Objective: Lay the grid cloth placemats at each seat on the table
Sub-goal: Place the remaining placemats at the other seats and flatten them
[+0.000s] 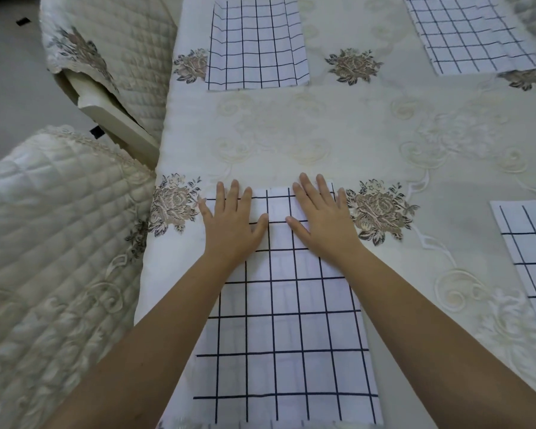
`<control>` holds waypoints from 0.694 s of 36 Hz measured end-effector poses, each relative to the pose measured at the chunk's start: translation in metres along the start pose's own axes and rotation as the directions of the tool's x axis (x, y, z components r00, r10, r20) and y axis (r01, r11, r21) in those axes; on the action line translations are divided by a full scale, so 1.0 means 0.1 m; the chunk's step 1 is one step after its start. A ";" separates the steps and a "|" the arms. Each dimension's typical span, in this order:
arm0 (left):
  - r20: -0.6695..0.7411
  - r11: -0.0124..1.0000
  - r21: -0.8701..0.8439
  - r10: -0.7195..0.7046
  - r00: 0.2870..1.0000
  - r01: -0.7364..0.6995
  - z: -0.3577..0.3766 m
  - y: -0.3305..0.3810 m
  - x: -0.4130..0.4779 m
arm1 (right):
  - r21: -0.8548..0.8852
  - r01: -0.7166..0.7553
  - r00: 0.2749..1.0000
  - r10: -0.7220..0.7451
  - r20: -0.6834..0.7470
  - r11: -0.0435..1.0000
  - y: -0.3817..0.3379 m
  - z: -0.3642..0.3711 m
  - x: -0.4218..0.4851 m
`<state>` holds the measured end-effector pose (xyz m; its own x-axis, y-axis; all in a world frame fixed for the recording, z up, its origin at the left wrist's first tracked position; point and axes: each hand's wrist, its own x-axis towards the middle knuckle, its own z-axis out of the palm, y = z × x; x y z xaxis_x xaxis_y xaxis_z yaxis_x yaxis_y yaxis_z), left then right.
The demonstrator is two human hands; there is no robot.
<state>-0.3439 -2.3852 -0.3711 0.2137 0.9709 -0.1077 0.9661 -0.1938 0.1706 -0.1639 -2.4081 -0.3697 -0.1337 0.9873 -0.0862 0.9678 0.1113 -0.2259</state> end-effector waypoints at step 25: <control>-0.110 0.971 -0.236 -0.069 0.992 0.041 -0.17 0.00 -0.03 | 0.239 -0.209 0.924 0.271 -0.269 0.948 0.23 -0.12 -0.10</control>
<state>-0.3467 -2.3857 -0.3546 0.1298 0.9915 -0.0111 0.9127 -0.1151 0.3922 -0.1381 -2.4138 -0.3629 0.1965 0.9732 0.1197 0.8946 -0.1280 -0.4281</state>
